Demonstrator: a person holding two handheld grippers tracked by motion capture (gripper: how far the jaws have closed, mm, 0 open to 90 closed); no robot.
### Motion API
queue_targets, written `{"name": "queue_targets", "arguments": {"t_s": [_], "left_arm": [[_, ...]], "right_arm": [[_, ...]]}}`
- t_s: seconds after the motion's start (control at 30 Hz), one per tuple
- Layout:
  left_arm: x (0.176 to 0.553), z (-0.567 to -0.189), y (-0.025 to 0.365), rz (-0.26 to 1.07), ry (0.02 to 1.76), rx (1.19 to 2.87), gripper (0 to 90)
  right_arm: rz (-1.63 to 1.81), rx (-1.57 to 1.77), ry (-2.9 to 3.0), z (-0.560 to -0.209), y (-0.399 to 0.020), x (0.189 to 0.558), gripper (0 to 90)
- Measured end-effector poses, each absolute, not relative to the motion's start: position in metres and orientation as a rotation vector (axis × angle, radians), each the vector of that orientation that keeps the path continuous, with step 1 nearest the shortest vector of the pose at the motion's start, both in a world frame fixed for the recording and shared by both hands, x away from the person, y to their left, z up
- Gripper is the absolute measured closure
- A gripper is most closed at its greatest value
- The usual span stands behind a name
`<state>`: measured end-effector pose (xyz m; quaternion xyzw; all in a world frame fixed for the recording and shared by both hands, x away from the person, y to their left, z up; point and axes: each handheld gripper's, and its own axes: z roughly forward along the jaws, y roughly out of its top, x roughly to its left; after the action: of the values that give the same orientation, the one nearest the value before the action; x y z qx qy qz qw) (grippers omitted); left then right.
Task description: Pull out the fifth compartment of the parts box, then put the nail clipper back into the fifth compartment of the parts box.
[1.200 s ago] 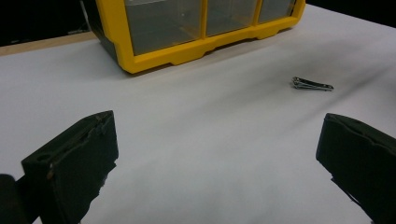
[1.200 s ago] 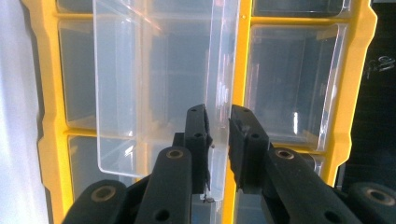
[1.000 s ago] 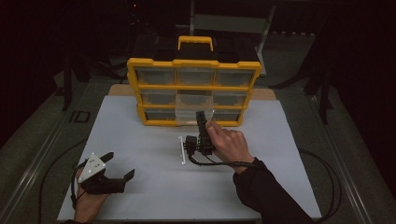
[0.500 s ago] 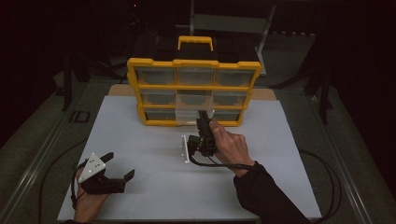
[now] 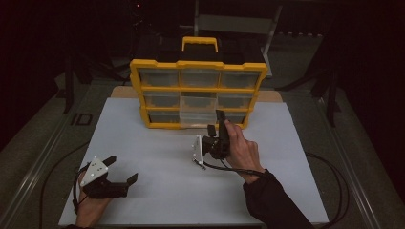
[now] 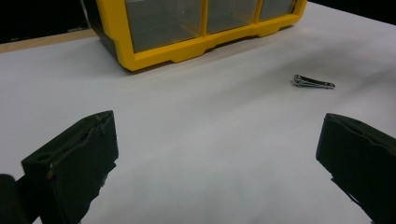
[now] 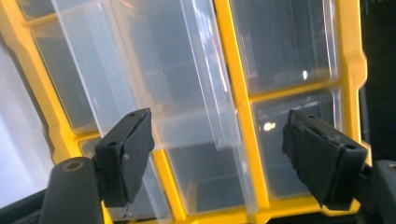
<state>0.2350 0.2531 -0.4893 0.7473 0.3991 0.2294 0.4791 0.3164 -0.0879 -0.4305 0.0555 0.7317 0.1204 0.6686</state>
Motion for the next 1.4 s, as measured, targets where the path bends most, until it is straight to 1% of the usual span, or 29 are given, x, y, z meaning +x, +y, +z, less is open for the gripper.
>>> {"name": "queue_targets", "arguments": {"t_s": [0.13, 0.63, 0.9, 1.03, 1.4], "left_arm": [[0.235, -0.489, 0.253, 0.562, 0.972, 1.826, 0.0], [0.234, -0.488, 0.253, 0.567, 0.973, 1.821, 0.0], [0.234, -0.488, 0.253, 0.569, 0.97, 1.82, 0.0], [0.235, -0.487, 0.254, 0.567, 0.971, 1.819, 0.0], [0.235, -0.485, 0.253, 0.574, 0.964, 1.819, 0.0]], "right_arm": [[0.316, 0.195, 1.679, -0.43, -0.096, 0.317, 23.8], [0.524, 0.428, 1.795, -0.437, -0.12, 0.311, 18.8], [0.714, 0.571, 1.852, -0.434, -0.138, 0.309, 18.9], [0.816, 0.673, 1.867, -0.439, -0.156, 0.303, 18.8], [1.103, 0.82, 1.868, -0.444, -0.197, 0.286, 18.0]]}}
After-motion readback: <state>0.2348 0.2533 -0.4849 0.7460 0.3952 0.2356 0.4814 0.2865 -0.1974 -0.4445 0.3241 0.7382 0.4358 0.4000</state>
